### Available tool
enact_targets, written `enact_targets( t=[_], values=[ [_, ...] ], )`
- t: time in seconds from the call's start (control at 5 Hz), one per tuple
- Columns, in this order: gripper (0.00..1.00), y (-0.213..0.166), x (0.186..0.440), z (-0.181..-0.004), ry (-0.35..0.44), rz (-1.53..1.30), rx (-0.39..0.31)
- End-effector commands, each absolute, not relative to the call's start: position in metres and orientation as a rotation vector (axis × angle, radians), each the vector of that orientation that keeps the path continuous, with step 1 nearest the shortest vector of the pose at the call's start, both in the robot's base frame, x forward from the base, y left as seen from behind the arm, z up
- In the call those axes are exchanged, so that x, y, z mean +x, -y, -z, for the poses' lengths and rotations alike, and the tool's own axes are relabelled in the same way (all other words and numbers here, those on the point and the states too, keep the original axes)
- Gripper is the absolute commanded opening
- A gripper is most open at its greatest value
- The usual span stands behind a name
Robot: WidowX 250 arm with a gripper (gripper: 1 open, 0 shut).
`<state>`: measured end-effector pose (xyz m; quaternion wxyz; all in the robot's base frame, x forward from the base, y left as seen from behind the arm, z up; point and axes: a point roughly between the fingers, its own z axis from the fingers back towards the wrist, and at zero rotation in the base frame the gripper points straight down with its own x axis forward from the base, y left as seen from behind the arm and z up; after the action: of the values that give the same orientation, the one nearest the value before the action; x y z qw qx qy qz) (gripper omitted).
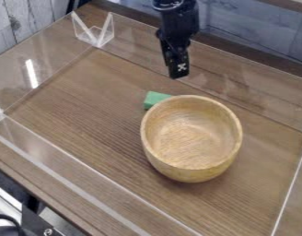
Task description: Move green object from inside the wooden bowl to the table next to it
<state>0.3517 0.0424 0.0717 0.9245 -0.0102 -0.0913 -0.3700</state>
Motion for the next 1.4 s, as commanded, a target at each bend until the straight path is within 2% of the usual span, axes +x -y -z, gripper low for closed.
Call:
enact_targets(
  t=[0.0, 0.4, 0.8, 1.0, 1.2],
  values=[
    [0.0, -0.046, 0.357, -0.092, 0.225, 0.834, -0.005],
    [0.0, -0.047, 0.357, -0.097, 0.229, 0.878, -0.005],
    [0.0, -0.043, 0.36, -0.082, 0.224, 0.826, -0.006],
    [0.0, -0.058, 0.371, -0.08, 0.229, 0.79, 0.001],
    [0.0, -0.073, 0.378, -0.084, 0.248, 0.747, 0.014]
  ],
)
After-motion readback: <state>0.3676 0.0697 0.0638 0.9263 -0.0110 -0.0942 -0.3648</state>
